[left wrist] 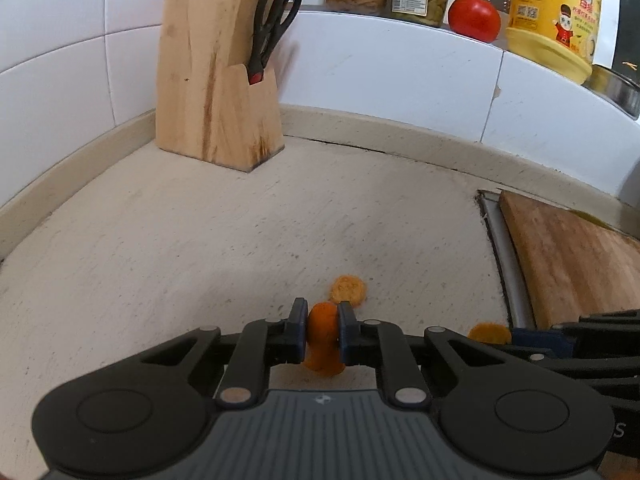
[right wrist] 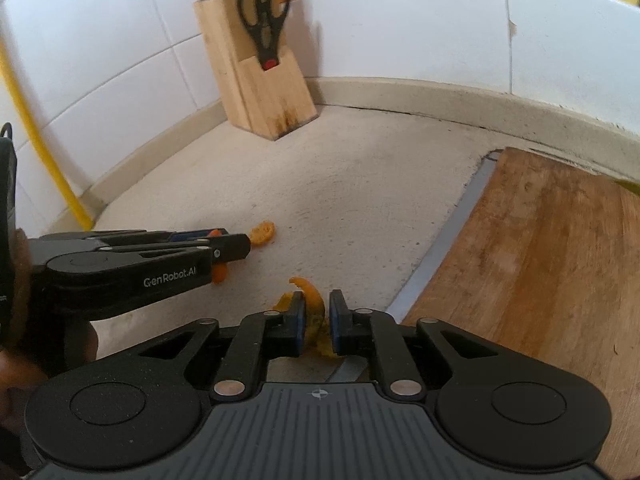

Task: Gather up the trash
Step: 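Open the left gripper and grasp another orange peel piece, then open the right gripper and grasp the remaining orange peel pieces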

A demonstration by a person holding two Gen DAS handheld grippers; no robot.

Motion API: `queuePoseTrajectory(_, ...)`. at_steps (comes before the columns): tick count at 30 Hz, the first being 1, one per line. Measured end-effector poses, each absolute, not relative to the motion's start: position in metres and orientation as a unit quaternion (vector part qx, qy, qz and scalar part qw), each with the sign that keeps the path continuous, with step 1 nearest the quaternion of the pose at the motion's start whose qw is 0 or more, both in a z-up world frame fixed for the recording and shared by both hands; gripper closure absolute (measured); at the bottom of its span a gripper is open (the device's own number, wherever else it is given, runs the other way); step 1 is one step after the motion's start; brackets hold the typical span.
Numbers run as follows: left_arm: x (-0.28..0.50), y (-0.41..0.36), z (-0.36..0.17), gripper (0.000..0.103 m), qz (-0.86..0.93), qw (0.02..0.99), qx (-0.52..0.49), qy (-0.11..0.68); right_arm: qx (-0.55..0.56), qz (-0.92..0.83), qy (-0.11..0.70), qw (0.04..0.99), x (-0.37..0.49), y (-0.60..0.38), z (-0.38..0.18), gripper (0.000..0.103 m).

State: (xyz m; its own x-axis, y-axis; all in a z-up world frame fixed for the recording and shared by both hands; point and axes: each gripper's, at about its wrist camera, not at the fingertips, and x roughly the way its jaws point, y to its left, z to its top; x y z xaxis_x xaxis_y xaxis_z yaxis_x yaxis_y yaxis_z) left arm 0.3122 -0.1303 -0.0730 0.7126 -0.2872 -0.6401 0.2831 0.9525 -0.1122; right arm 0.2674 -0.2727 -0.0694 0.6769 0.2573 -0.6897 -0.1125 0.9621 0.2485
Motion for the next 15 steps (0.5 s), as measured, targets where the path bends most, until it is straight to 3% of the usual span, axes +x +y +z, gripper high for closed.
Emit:
queuePoseTrajectory(7,0.308,-0.133,-0.072,0.091,-0.147,0.927,0.002,0.345,0.077,0.119,0.384,0.912,0.265,-0.263,-0.068,0.056)
queuePoseTrajectory(15,0.31,-0.136,-0.073,0.09,-0.147,0.929,0.013,0.341,0.069,0.122,0.382,0.914,0.263,-0.26,-0.067,0.054)
